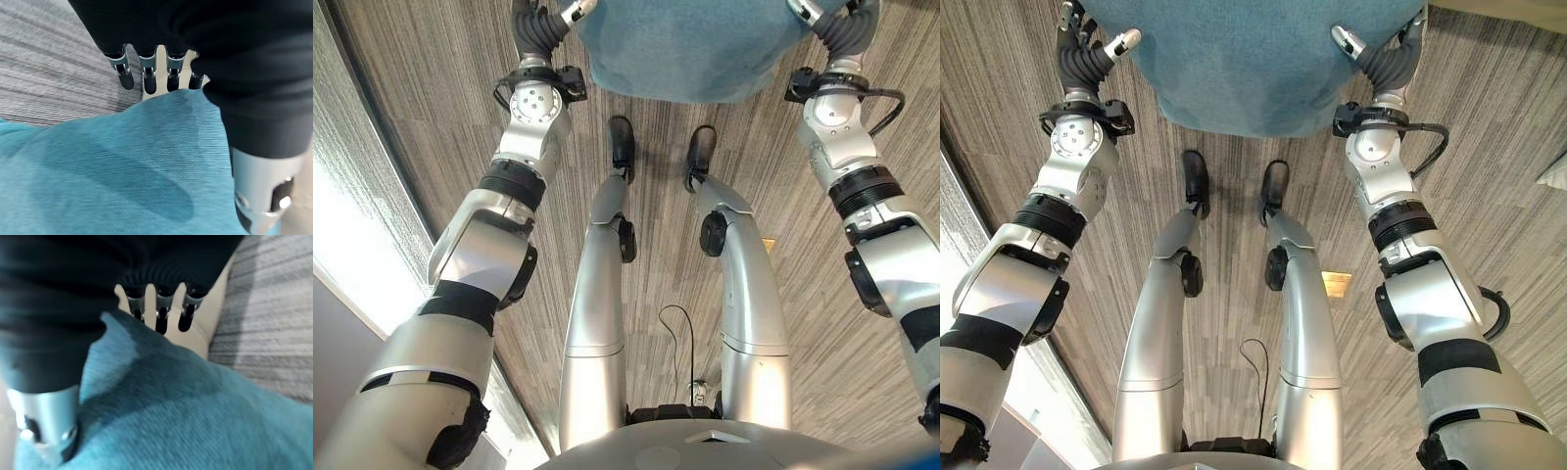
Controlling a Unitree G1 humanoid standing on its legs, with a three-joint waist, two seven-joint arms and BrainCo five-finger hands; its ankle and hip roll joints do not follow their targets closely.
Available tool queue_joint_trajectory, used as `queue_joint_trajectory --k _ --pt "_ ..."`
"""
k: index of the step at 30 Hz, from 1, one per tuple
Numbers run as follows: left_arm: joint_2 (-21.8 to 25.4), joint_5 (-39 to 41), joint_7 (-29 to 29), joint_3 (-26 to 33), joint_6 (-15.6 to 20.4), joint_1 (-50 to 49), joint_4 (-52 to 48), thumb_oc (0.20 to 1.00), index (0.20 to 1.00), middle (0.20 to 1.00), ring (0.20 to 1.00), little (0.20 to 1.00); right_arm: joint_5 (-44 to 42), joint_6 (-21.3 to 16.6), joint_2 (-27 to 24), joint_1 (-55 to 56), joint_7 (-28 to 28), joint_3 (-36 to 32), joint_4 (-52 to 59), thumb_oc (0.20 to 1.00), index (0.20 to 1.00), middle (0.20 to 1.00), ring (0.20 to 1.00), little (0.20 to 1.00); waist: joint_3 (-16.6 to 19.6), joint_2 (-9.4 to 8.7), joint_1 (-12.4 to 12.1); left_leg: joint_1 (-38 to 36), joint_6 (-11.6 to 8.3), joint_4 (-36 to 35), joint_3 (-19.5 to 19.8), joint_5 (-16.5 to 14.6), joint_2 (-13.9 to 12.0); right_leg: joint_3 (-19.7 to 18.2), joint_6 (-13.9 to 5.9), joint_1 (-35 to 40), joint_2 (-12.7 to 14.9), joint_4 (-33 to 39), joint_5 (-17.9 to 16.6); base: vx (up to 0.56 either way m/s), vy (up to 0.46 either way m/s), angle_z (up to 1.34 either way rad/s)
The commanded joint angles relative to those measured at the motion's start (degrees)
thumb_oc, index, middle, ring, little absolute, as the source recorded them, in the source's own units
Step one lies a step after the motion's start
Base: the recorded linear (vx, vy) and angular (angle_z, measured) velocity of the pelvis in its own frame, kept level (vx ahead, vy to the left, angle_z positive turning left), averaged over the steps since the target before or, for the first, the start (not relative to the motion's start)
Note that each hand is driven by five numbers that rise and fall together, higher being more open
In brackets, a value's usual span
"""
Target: Pick up all the scattered cushions and arrange them neatly on the sofa.
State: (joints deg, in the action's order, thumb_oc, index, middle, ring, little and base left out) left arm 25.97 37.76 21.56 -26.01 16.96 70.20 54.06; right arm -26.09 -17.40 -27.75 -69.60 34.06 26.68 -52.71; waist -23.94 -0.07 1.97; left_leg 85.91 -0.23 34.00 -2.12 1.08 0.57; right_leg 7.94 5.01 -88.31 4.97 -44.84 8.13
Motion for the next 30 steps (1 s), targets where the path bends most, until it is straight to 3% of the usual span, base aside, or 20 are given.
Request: queue_joint_trajectory --k 1,5,10,11,12,16,21,30 --pt "-2.23 1.08 -0.94 -0.91 0.95 -3.77 1.18 1.0 1.0 1.0 1.0 1.0 -0.47 -1.0 3.32 3.93 -1.39 3.0 0.97 1.0 1.0 1.0 1.0 1.0 5.06 0.95 0.89 0.87 1.33 5.15 1.58 -10.7 0.32 -5.05 -7.27 2.27 -0.26 2.49 0.46 0.03 -0.03 -0.01" --pt "-4.36 -3.87 -0.75 -5.37 -1.6 0.37 2.78 1.0 1.0 1.0 1.0 1.0 2.91 1.23 6.87 0.18 -1.41 7.32 1.32 1.0 1.0 1.0 1.0 1.0 4.63 0.74 0.95 3.96 1.4 7.1 1.58 -10.57 0.31 -5.05 -7.06 -0.44 -0.58 1.12 0.26 0.0 -0.015 0.01" --pt "-8.03 -4.82 0.22 -6.78 -3.03 5.26 5.31 1.0 1.0 1.0 1.0 1.0 3.85 2.19 11.64 -2.35 -1.08 8.79 1.31 1.0 1.0 1.0 1.0 1.0 4.47 0.26 1.6 4.02 1.44 6.68 1.44 -10.41 0.35 -5.31 -7.21 -0.47 -0.8 1.74 -0.31 0.0 -0.006 0.0" --pt "-9.33 -4.69 0.88 -6.88 -2.83 6.47 4.18 0.354 0.354 0.354 0.354 0.354 2.84 1.64 13.62 -3.13 -0.4 8.27 2.13 0.2 0.2 0.2 0.2 0.2 4.97 0.36 1.59 4.01 1.6 6.48 1.25 -10.37 0.32 -5.2 -7.28 -0.55 -1.1 1.95 -0.55 0.0 0.0 0.0" --pt "-9.82 -4.26 1.05 -6.67 -2.72 6.79 3.75 0.2 0.2 0.2 0.2 0.2 2.49 1.41 14.09 -3.45 -0.34 8.09 2.32 0.2 0.2 0.2 0.2 0.2 5.25 0.38 1.58 4.01 1.67 6.3 1.24 -10.36 0.35 -5.16 -7.27 -0.61 -1.21 2.09 -0.62 -0.01 0.015 -0.03" --pt "-9.69 -0.4 2.27 -3.84 0.23 5.34 -4.08 0.2 0.2 0.2 0.2 0.2 4.18 1.03 13.97 -3.58 1.91 6.08 7.17 0.2 0.2 0.2 0.2 0.2 7.62 0.84 1.27 2.48 1.87 3.18 1.02 -9.6 0.08 -4.79 -7.97 0.3 -1.79 4.99 -1.6 -0.01 0.075 -0.13" --pt "-10.1 -1.37 1.53 -1.3 1.88 -1.31 -11.17 0.2 0.2 0.2 0.2 0.2 7.25 0.35 12.15 1.68 2.41 2.74 11.93 0.2 0.2 0.2 0.2 0.2 8.73 1.3 1.23 -5.98 1.73 -2.67 0.69 -8.6 0.13 -4.08 -8.06 7.95 -1.69 9.13 -2.05 -0.04 0.019 -0.01" --pt "-10.88 -12.54 -1.61 0.34 3.94 -24.22 -28.49 0.2 0.2 0.2 0.2 0.2 16.83 -1.81 9.72 24.37 -2.77 -2.37 28.35 0.2 0.2 0.2 0.2 0.2 8.81 0.99 1.33 -32.8 -0.36 -16.07 2.03 -6.61 0.83 -2.49 -8.31 32.24 -0.69 19.5 -3.43 -0.03 -0.038 0.03"
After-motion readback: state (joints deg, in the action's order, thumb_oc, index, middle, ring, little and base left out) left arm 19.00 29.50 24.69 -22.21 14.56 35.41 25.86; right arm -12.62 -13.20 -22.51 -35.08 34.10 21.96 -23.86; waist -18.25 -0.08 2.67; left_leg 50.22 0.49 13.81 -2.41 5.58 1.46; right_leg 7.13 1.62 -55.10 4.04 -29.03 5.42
